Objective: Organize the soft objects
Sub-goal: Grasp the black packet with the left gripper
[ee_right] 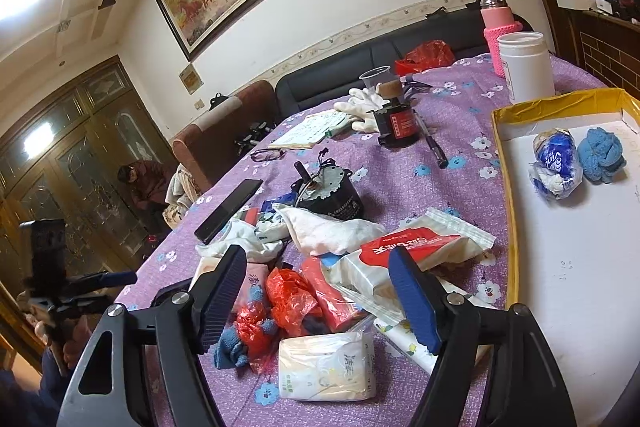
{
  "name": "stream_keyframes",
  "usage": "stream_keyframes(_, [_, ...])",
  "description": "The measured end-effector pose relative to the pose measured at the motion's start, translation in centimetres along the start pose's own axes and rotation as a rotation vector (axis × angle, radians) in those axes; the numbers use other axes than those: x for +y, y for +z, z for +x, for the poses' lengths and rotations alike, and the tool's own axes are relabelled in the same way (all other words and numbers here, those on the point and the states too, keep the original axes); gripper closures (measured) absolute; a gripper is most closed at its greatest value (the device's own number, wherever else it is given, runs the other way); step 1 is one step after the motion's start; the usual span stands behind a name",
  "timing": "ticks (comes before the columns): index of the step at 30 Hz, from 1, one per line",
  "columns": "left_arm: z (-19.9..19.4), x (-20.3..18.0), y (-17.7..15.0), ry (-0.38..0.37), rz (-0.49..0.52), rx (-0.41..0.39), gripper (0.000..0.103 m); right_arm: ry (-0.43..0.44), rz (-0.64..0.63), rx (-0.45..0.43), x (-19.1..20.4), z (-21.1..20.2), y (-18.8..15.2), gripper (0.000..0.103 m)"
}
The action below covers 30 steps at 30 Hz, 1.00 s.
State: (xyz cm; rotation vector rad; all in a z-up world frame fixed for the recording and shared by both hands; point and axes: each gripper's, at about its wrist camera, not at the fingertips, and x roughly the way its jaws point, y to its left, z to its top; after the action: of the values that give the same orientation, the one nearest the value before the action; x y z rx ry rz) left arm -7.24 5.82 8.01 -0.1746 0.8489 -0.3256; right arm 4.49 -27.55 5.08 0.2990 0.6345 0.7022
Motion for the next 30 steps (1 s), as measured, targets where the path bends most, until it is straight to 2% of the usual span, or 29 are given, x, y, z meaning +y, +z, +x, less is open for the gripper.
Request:
stream_keyframes(2, [1.6,0.7,0.6,0.009,-0.016,0.03,0.011,-0.006,-0.001,-0.005,0.0,-0.1,0.0,0.025])
stream_keyframes(5, [4.1,1.2,0.8,0.077,-0.016,0.071,0.011,0.004,0.005,-0.004,-0.1,-0.1,0.0,0.025])
stream_keyframes(8, [6.1,1.1,0.9,0.094,-0.006,0.101,0.011,0.003,-0.007,0.007,0.2,0.1,-0.1,0.025])
stream_keyframes(10, [7.4,0.6,0.8,0.137,0.002,0.122,0.013,0.002,-0.016,0.016,0.4,0.3,-0.2,0.025])
stream_keyframes(11, [8.0,0.4,0.7,0.158,0.001,0.13,0.017,0.001,-0.025,0.022,0.5,0.5,-0.2,0.025])
stream_keyframes(13, [9.2,0.2,0.3,0.2,-0.009,0.163,0.045,0.004,-0.033,0.024,0.7,0.5,-0.3,0.025])
stream_keyframes(14, [9.1,-0.2,0.1,0.232,0.0,0.136,0.052,0.006,-0.038,0.026,0.8,0.6,-0.3,0.025])
stream_keyframes(15, [9.1,-0.6,-0.2,0.261,0.012,0.13,0.054,0.007,-0.043,0.029,0.9,0.6,-0.4,0.025])
stream_keyframes(17, [8.5,-1.4,-0.8,0.273,0.015,0.105,0.064,0.011,-0.052,0.035,1.1,0.8,-0.5,0.025])
stream_keyframes(20, [7.0,-2.3,-1.7,0.248,0.008,0.048,0.066,0.017,-0.072,0.053,1.5,1.1,-0.7,0.025])
stream_keyframes(25, [3.2,-3.4,-1.3,0.208,0.014,-0.112,0.066,0.05,-0.127,0.142,2.7,2.7,-1.5,0.025])
stream_keyframes(28, [2.6,-3.7,-0.5,0.205,0.01,-0.159,0.066,0.038,-0.152,0.189,3.2,3.5,-2.1,0.024])
stream_keyframes(30, [2.7,-3.7,-0.4,0.187,-0.005,-0.161,0.066,0.01,-0.165,0.197,3.3,3.6,-2.3,0.022])
